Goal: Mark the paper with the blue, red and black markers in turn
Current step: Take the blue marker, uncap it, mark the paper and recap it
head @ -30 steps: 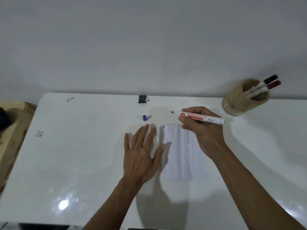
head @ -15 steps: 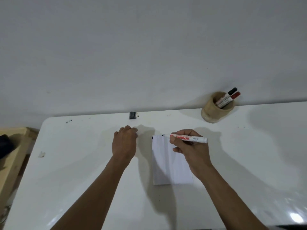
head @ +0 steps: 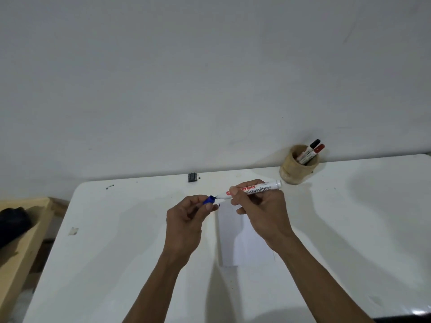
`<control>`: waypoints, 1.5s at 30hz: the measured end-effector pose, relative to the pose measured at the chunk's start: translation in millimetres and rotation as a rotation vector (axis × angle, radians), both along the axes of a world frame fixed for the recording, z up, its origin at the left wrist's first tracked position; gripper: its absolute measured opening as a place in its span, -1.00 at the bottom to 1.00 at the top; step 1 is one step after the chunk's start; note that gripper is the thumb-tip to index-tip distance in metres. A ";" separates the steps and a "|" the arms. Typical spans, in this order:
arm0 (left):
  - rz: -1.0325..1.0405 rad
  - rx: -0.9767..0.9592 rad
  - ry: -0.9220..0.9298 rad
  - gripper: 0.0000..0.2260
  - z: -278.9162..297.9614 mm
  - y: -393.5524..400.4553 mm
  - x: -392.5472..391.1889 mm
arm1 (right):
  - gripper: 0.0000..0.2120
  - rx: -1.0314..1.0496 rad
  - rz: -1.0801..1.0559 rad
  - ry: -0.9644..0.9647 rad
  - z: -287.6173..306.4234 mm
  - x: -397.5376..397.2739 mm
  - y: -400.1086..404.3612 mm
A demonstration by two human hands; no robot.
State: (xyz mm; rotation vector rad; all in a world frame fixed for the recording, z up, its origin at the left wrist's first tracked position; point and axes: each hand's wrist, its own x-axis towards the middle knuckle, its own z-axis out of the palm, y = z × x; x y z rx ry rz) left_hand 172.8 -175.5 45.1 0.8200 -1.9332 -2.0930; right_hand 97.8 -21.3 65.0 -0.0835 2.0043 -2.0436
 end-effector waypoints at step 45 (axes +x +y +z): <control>-0.562 -0.697 0.141 -0.91 30.3 1.6 -19.3 | -0.74 0.654 0.017 0.548 18.2 8.9 62.2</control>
